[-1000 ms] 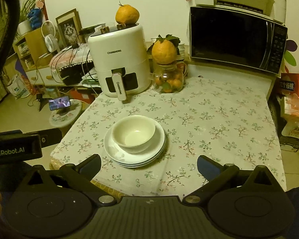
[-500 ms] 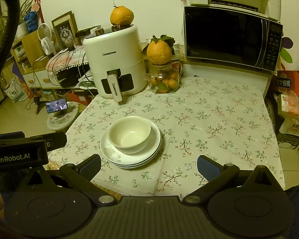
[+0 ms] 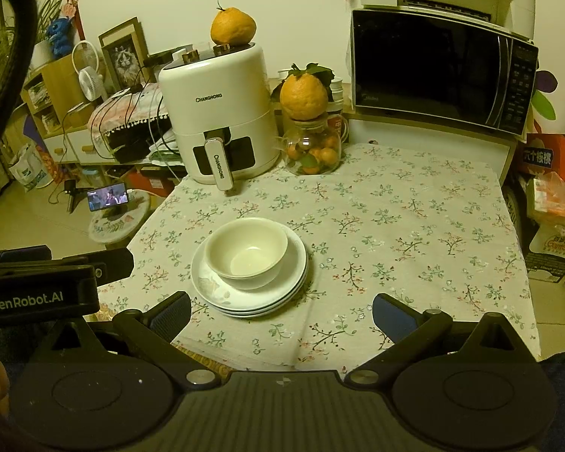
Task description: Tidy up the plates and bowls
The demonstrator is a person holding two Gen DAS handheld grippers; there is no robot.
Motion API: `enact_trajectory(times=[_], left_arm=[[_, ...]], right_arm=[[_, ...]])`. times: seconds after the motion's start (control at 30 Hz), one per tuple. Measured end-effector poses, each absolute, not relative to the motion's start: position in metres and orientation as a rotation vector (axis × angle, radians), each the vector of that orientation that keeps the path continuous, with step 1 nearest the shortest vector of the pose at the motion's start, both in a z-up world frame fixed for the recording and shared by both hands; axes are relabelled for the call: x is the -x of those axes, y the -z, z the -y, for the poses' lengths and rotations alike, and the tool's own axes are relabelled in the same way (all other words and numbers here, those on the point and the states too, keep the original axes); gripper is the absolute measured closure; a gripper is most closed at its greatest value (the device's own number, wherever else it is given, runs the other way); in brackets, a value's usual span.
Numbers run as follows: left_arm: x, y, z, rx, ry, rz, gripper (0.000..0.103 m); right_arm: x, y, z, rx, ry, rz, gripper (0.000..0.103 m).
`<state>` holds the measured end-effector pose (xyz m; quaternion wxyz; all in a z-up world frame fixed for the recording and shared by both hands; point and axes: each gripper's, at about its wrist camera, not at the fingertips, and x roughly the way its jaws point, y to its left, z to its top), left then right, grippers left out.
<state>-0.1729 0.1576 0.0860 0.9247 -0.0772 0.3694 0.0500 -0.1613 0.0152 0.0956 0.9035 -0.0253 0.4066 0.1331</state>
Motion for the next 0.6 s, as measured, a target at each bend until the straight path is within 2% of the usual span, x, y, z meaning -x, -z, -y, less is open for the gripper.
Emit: enact_trajectory(times=[0.6], left_arm=[[0.1698, -0.0845, -0.1557, 0.160, -0.091, -0.766, 0.000]], right_arm=[[0.1598, -0.0930, -0.0157, 0.048, -0.274, -0.845, 0.002]])
